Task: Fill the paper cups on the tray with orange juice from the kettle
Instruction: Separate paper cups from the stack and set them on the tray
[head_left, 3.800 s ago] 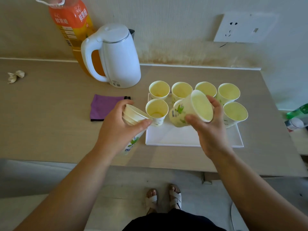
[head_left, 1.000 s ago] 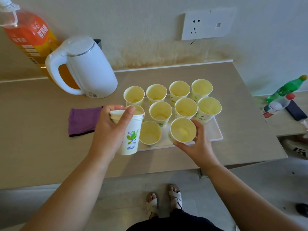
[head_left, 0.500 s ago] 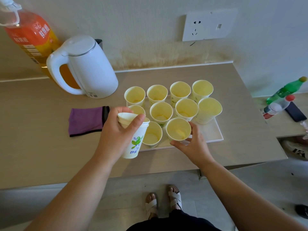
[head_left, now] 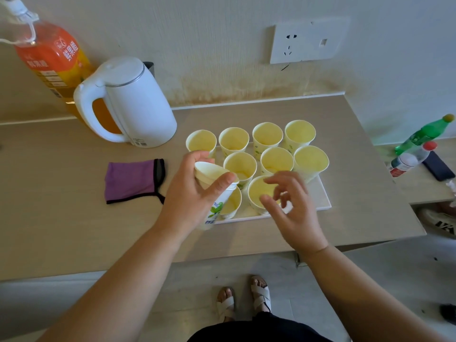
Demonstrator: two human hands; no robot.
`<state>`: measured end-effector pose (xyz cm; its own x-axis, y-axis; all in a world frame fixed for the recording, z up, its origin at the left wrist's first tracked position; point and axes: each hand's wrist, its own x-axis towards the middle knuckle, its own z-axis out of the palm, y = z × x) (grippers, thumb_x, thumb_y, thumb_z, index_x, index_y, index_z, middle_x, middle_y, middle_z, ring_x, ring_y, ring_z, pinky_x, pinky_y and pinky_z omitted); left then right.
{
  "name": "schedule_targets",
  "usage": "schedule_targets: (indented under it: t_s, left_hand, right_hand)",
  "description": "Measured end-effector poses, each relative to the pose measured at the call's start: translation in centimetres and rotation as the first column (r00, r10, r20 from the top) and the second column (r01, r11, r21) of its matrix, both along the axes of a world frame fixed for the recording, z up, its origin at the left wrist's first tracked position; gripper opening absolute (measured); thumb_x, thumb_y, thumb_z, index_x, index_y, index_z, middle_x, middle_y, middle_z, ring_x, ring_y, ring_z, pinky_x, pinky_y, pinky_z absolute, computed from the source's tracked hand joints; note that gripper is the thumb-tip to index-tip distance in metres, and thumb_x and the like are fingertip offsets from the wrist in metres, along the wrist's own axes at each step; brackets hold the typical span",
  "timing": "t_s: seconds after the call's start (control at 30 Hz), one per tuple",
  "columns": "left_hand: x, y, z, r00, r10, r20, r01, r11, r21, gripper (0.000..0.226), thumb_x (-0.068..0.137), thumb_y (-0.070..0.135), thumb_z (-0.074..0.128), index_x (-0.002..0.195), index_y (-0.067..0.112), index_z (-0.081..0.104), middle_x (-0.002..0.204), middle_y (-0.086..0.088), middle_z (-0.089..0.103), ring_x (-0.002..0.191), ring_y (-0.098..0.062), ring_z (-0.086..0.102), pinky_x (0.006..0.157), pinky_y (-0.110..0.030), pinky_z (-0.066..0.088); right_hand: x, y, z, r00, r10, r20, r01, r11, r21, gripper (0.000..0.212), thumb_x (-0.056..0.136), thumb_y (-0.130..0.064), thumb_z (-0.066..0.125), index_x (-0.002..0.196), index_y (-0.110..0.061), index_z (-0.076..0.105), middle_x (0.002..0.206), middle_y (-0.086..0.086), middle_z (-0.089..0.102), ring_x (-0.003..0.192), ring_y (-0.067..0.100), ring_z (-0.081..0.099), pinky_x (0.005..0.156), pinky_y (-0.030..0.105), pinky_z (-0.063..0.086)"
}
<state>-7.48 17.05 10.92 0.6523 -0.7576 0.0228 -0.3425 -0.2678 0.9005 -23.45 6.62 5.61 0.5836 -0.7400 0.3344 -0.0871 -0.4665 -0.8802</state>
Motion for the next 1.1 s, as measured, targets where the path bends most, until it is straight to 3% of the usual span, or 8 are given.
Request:
schedule_targets:
  t_s: [0.07, 0.17, 0.3, 0.43, 0.57, 0.77, 0.97, 1.1]
  left_hand:
    - [-0.4, -0.5, 0.5, 0.999, -0.039, 0.0, 0.039, 0.999, -0.01, 0.086, 0.05, 0.089, 0.052, 0.117, 0.034, 0.044, 0.109, 0.019, 0.059, 0.091, 0.013, 0.056, 0.073, -0.002, 0.039]
    - [-0.7, -1.1, 1.2, 0.995, -0.096, -0.036, 0.096, 0.995, 0.0, 0.098, 0.045, 0.094, 0.047, 0.124, 0.037, 0.04, 0.115, 0.02, 0.058, 0.097, 0.015, 0.054, 0.075, 0.0, 0.039]
    - [-0.5, -0.9, 1.6, 0.987, -0.159, -0.016, 0.16, 0.983, 0.095, 0.113, 0.042, 0.065, 0.081, 0.139, 0.038, 0.029, 0.116, 0.03, 0.046, 0.105, 0.015, 0.049, 0.083, 0.002, 0.036]
    - [-1.1, -0.7, 1.7, 0.987, -0.136, 0.091, 0.117, 0.975, 0.19, 0.101, 0.057, 0.037, 0.088, 0.14, 0.033, 0.03, 0.102, 0.036, 0.042, 0.089, 0.014, 0.048, 0.073, 0.005, 0.034]
    - [-1.7, -1.0, 1.9, 0.985, -0.111, 0.13, 0.083, 0.976, 0.203, 0.095, 0.062, 0.04, 0.084, 0.14, 0.032, 0.031, 0.097, 0.033, 0.044, 0.086, 0.015, 0.048, 0.07, 0.003, 0.036]
    - [-1.8, -1.7, 2.4, 0.975, -0.164, 0.152, 0.117, 0.953, 0.278, 0.094, 0.063, 0.043, 0.082, 0.14, 0.029, 0.03, 0.097, 0.024, 0.05, 0.091, -0.006, 0.054, 0.07, -0.008, 0.041]
    - [-1.3, -2.1, 2.7, 0.977, -0.214, 0.026, 0.195, 0.931, 0.309, 0.085, 0.063, 0.039, 0.082, 0.134, 0.03, 0.036, 0.098, 0.019, 0.058, 0.089, 0.001, 0.06, 0.075, -0.022, 0.051]
    - [-1.3, -2.3, 3.0, 0.971, -0.211, 0.116, 0.164, 0.933, 0.32, 0.09, 0.063, 0.04, 0.081, 0.138, 0.028, 0.033, 0.103, 0.016, 0.056, 0.095, -0.008, 0.058, 0.08, -0.026, 0.048]
  right_hand:
    - [1.6, 0.3, 2.1, 0.982, 0.191, 0.006, -0.191, 0.981, 0.011, 0.021, 0.085, -0.035, 0.06, 0.103, -0.026, 0.06, 0.109, -0.005, 0.055, 0.069, 0.01, 0.052, 0.059, 0.022, 0.043]
    - [2.7, 0.2, 3.6, 0.962, 0.273, 0.017, -0.273, 0.96, 0.061, 0.009, 0.089, -0.029, 0.06, 0.093, -0.021, 0.062, 0.088, -0.016, 0.057, 0.066, 0.003, 0.051, 0.061, 0.012, 0.039]
    - [2.4, -0.1, 4.1, 0.964, 0.263, 0.05, -0.267, 0.943, 0.197, 0.011, 0.089, -0.021, 0.053, 0.083, -0.027, 0.059, 0.073, -0.022, 0.056, 0.064, 0.003, 0.049, 0.063, 0.013, 0.04]
    - [2.0, 0.1, 4.1, 0.972, 0.236, -0.006, -0.233, 0.963, 0.137, 0.017, 0.088, -0.021, 0.053, 0.079, -0.036, 0.056, 0.073, -0.017, 0.057, 0.065, 0.003, 0.05, 0.064, 0.01, 0.039]
    - [1.9, 0.5, 4.1, 0.986, 0.16, 0.034, -0.164, 0.965, 0.205, 0.014, 0.087, -0.024, 0.053, 0.078, -0.034, 0.057, 0.074, -0.015, 0.058, 0.069, 0.002, 0.052, 0.067, 0.014, 0.043]
    - [1.4, 0.0, 4.2, 0.988, 0.151, 0.035, -0.155, 0.96, 0.235, 0.015, 0.09, -0.022, 0.054, 0.078, -0.031, 0.057, 0.069, -0.021, 0.056, 0.067, 0.0, 0.049, 0.065, 0.011, 0.039]
    - [1.3, -0.8, 4.7, 0.986, 0.167, 0.015, -0.166, 0.957, 0.236, 0.013, 0.087, -0.027, 0.051, 0.076, -0.03, 0.057, 0.063, -0.021, 0.053, 0.061, 0.002, 0.043, 0.06, 0.015, 0.038]
    - [1.3, -0.8, 4.8, 0.987, 0.162, -0.01, -0.154, 0.955, 0.255, 0.018, 0.091, -0.023, 0.054, 0.075, -0.029, 0.057, 0.064, -0.018, 0.054, 0.061, 0.0, 0.044, 0.059, 0.013, 0.037]
